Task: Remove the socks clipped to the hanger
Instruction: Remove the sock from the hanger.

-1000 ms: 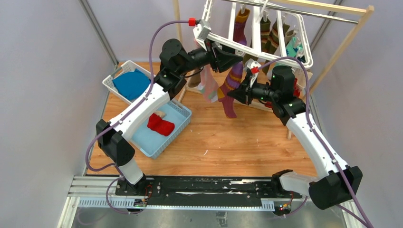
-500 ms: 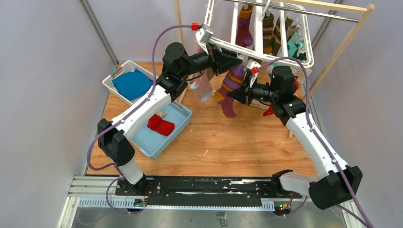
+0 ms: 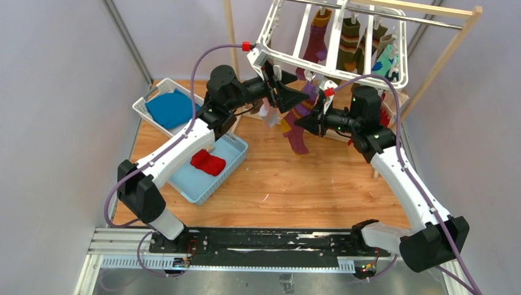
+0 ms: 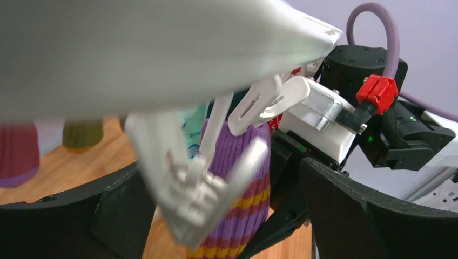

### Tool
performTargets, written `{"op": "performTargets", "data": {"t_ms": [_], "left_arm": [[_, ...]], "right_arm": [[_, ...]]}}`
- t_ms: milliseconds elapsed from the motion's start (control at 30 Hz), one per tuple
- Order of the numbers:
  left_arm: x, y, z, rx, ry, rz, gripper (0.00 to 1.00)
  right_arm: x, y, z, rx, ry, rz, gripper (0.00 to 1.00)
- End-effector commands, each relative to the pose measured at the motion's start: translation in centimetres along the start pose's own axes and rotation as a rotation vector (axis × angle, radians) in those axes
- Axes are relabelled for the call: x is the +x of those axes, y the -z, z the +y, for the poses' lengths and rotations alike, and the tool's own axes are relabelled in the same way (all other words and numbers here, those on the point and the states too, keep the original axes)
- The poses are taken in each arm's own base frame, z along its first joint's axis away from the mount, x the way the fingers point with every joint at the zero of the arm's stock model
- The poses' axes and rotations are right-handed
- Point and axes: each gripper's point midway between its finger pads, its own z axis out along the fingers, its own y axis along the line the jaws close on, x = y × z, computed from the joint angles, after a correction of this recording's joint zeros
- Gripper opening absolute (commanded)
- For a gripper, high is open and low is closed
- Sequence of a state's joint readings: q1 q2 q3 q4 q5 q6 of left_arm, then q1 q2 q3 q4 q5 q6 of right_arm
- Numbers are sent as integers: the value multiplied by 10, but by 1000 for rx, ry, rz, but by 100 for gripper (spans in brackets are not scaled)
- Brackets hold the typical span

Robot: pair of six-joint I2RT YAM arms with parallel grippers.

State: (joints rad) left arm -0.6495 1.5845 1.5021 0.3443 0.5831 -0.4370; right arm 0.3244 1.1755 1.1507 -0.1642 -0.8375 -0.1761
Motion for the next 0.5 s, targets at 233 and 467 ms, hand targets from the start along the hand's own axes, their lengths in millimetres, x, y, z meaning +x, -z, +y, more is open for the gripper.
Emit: {"op": "performTargets", "data": {"t_ms": [233,467], "left_arm": [[-23,22,-19,-7,-120,-36,100],[1,38,-7,-80,-163,3,100]], "right_arm": [[1,4,0,6,20,-1,14],[2,3,-2,10,27,10,14]]}}
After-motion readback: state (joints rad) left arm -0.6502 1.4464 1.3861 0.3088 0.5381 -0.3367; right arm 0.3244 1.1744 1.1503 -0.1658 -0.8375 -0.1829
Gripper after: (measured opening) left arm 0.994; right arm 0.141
